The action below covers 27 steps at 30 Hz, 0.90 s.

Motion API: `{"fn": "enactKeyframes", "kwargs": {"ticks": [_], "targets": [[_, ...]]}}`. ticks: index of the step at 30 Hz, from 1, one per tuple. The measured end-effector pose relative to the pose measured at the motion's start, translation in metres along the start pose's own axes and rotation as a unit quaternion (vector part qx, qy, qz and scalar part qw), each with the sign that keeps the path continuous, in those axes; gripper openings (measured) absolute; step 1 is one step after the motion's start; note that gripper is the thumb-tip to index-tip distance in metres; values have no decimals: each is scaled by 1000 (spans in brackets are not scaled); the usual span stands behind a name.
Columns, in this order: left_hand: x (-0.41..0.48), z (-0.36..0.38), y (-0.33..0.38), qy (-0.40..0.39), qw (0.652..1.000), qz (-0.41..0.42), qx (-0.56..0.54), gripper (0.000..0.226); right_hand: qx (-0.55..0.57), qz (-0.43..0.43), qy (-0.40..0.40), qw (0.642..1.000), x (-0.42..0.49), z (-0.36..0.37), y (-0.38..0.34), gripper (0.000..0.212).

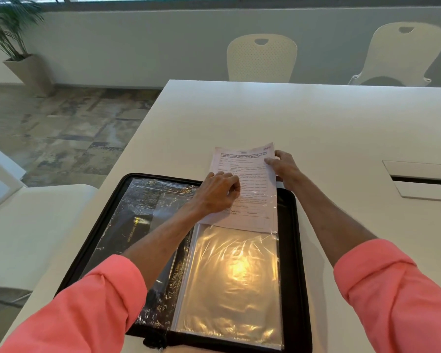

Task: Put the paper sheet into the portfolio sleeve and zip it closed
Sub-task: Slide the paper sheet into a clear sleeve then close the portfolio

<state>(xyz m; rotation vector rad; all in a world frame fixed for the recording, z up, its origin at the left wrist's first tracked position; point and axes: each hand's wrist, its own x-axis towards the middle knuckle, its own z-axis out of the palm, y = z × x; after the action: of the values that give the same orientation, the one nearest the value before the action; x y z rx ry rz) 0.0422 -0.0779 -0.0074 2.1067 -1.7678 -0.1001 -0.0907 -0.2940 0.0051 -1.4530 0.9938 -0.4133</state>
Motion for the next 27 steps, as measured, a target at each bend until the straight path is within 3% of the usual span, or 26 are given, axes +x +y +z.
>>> {"fn": "enactKeyframes", "kwargs": {"ticks": [4,9,12,15,18,27], "targets": [[2,-3,-3,-2,1000,-3,-7,4,6,-25,-74,997,-2,-12,-4,32],[2,-2,-3,-1,1000,-12,-19,7,-43,12,-197,979,-9,-36,0,28],[2,-2,-2,-7,1000,-12,-22,6,-38,24,-179,983,-7,-31,4,34],[1,-4,-5,-12,999,-12,-27,10,-14,-12,-91,996,0,-13,0,40],[-2,-13,-13,-21,999,-23,-25,11,-15,-45,-41,998,6,-2,-9,31],[-6,-15,-12,20,999,-29,-23,2,-152,-79,-177,969,-7,-14,-30,25]]}}
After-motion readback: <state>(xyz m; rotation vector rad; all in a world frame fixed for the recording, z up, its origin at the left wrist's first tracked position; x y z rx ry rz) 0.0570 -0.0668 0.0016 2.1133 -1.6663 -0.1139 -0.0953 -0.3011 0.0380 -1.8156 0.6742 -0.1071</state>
